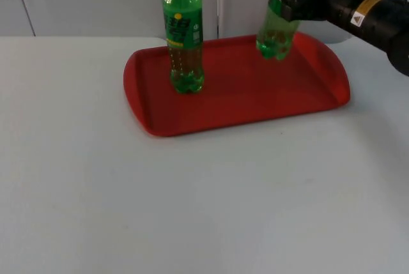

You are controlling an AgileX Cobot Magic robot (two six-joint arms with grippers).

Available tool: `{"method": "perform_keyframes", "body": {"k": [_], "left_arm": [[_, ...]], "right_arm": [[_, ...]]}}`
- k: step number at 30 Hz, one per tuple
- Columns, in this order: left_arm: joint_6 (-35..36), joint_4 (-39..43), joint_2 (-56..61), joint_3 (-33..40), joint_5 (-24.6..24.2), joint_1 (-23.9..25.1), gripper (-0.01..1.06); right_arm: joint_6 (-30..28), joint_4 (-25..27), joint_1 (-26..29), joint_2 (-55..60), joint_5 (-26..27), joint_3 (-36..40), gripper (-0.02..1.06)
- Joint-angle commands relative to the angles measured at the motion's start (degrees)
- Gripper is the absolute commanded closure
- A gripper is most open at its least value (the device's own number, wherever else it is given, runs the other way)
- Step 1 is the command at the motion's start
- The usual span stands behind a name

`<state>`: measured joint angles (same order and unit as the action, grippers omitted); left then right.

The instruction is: Place the bottle upright on the tray.

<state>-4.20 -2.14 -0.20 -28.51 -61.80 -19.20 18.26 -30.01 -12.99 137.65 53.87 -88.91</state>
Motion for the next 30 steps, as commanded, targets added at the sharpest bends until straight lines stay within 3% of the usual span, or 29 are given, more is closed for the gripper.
{"method": "perform_keyframes", "body": {"k": [1,30], "left_arm": [[-0.01,0.15,0.2,0.2,0.09,-0.1,0.0],[-0.01,0.28,0.2,0.2,0.09,-0.1,0.0]], "right_arm": [[-0.3,0.18,-0.37,0.41,2.05,-0.68,1.05],[-2.71,0.38,-0.26,3.37,0.19,-0.68,1.05]]}}
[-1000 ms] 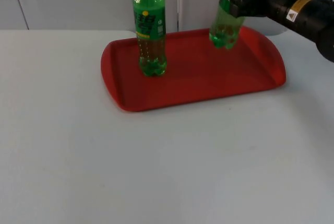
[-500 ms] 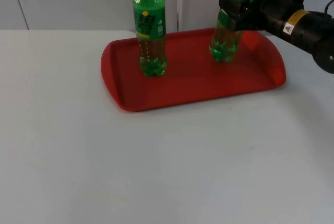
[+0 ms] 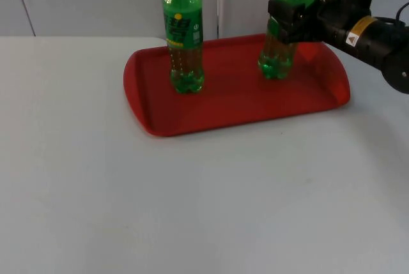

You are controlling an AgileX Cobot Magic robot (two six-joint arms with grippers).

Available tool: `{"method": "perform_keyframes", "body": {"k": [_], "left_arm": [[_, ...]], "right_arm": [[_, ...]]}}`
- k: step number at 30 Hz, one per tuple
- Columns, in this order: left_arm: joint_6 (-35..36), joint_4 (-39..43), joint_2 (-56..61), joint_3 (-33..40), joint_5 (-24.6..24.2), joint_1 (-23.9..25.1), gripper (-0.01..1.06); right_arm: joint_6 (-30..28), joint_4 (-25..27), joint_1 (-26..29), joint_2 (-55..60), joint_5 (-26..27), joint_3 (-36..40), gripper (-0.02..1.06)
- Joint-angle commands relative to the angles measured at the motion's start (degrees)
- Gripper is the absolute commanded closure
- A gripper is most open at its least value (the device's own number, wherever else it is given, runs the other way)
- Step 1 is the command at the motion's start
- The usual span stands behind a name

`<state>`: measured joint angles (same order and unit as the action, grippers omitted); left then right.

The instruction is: Place the bottle upright on the tray.

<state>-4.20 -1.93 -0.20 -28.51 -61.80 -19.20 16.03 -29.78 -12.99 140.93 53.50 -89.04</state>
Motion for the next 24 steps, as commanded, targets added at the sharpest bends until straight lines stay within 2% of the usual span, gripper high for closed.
{"method": "perform_keyframes", "body": {"k": [1,4,7,8,10,12,13,15,16,19,24], "left_arm": [[-0.01,0.08,0.2,0.2,0.09,-0.1,0.0],[-0.01,0.08,0.2,0.2,0.09,-0.1,0.0],[-0.01,0.08,0.2,0.2,0.09,-0.1,0.0],[-0.01,0.08,0.2,0.2,0.09,-0.1,0.0],[-0.01,0.08,0.2,0.2,0.09,-0.1,0.0],[-0.01,0.08,0.2,0.2,0.09,-0.1,0.0],[-0.01,0.08,0.2,0.2,0.09,-0.1,0.0],[-0.01,0.08,0.2,0.2,0.09,-0.1,0.0],[-0.01,0.08,0.2,0.2,0.09,-0.1,0.0],[-0.01,0.18,0.2,0.2,0.09,-0.1,0.0],[-0.01,0.18,0.2,0.2,0.09,-0.1,0.0]], "right_arm": [[-0.48,0.16,-0.26,0.09,0.68,-0.54,1.05],[-0.48,0.03,-0.26,0.09,0.54,-0.54,1.04],[-0.48,-0.08,-0.26,0.09,-1.55,-0.54,0.93],[-0.48,-0.08,-0.26,0.09,-1.55,-0.54,0.93],[-0.48,-0.08,-0.26,0.09,-1.68,-0.54,0.78],[-0.48,-0.08,-0.26,0.09,-1.68,-0.54,0.56],[-0.48,-0.08,-0.26,0.09,-1.68,-0.54,0.56],[-0.48,0.14,-0.26,0.09,-1.68,-0.54,0.32],[-0.48,0.71,-0.26,0.09,-1.68,-0.54,0.27],[0.8,2.85,-0.26,0.09,-1.68,-0.54,0.23],[4.14,3.01,-0.26,0.09,-1.45,-0.54,0.22]]}}
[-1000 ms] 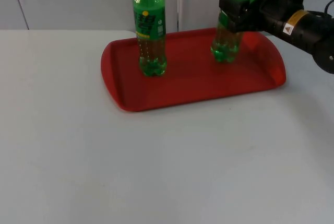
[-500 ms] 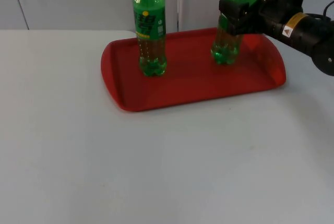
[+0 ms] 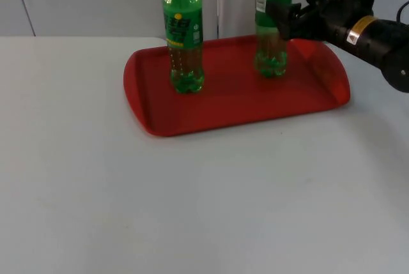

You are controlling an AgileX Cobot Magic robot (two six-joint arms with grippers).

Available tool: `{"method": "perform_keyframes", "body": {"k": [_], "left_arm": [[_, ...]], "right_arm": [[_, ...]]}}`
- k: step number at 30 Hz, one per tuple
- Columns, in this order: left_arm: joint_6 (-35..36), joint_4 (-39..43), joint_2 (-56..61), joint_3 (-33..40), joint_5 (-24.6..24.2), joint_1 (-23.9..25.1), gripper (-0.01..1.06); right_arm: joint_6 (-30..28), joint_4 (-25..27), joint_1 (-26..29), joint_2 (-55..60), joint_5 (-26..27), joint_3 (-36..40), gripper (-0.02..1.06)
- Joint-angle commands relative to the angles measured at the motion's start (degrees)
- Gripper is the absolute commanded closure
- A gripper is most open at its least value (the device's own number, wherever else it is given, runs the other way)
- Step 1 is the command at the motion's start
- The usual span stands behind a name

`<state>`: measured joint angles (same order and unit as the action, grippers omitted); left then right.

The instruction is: Place the bottle upright on the tray.

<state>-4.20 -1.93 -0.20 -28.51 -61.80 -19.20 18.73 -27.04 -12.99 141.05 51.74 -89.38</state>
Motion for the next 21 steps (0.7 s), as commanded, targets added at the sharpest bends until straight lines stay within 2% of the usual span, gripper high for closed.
{"method": "perform_keyframes", "body": {"k": [1,6,11,18,21], "left_arm": [[-0.01,0.18,0.2,0.2,0.09,-0.1,0.0],[-0.01,0.18,0.2,0.2,0.09,-0.1,0.0],[-0.01,0.18,0.2,0.2,0.09,-0.1,0.0],[-0.01,0.18,0.2,0.2,0.09,-0.1,0.0],[-0.01,0.18,0.2,0.2,0.09,-0.1,0.0]], "right_arm": [[1.44,0.26,-0.26,-0.03,0.31,-0.21,0.22],[1.44,-0.6,-0.26,-0.03,0.72,-0.21,0.21],[1.44,-1.37,-0.26,-0.03,0.72,-0.21,-0.01],[3.44,-1.66,-0.26,-0.03,0.72,-0.21,-0.01],[6.94,-6.12,-0.26,-0.03,0.72,-0.21,-0.01]]}}
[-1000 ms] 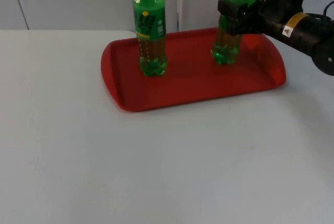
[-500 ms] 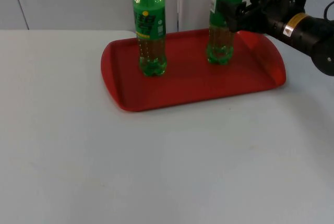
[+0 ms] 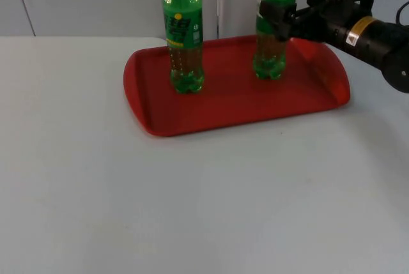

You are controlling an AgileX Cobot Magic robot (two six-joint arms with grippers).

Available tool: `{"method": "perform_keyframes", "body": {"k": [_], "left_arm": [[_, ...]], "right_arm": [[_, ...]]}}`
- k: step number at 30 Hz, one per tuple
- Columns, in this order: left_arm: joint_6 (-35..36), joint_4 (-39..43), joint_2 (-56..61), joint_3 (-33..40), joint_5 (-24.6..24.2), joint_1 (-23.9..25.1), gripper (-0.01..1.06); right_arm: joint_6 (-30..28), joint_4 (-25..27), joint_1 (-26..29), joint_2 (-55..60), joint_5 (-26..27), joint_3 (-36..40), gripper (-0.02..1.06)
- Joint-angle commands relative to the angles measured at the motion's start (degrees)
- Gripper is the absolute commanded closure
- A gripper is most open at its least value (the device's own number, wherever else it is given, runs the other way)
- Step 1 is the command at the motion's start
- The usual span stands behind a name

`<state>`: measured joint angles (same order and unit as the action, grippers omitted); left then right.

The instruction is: Place the bottle upright on the tray.

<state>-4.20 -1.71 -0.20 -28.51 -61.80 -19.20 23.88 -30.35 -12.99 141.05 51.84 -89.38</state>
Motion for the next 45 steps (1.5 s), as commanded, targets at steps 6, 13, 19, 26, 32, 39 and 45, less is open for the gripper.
{"method": "perform_keyframes", "body": {"k": [6,13,19,26,32,39,45], "left_arm": [[-0.01,-0.04,0.2,0.2,0.09,-0.1,0.0],[-0.01,-0.04,0.2,0.2,0.09,-0.1,0.0],[-0.01,-0.04,0.2,0.2,0.09,-0.1,0.0],[-0.01,-0.04,0.2,0.2,0.09,-0.1,0.0],[-0.01,-0.04,0.2,0.2,0.09,-0.1,0.0],[-0.01,-0.04,0.2,0.2,0.09,-0.1,0.0],[-0.01,-0.04,0.2,0.2,0.09,-0.1,0.0]], "right_arm": [[6.77,-15.12,-0.26,-0.13,0.51,-0.21,-0.01],[6.77,-14.24,-0.26,-0.99,-4.32,-0.1,-0.01],[5.92,-14.55,-0.15,-3.12,-9.88,-0.01,-0.01],[9.81,-14.94,-0.15,-6.17,-18.22,0.77,-0.01],[17.55,-23.82,-0.15,-14.0,-20.46,8.87,-0.01],[26.45,-30.6,-0.15,-21.67,-27.76,17.95,-0.01],[34.76,-33.03,-0.15,-29.57,-34.32,24.82,-0.01]]}}
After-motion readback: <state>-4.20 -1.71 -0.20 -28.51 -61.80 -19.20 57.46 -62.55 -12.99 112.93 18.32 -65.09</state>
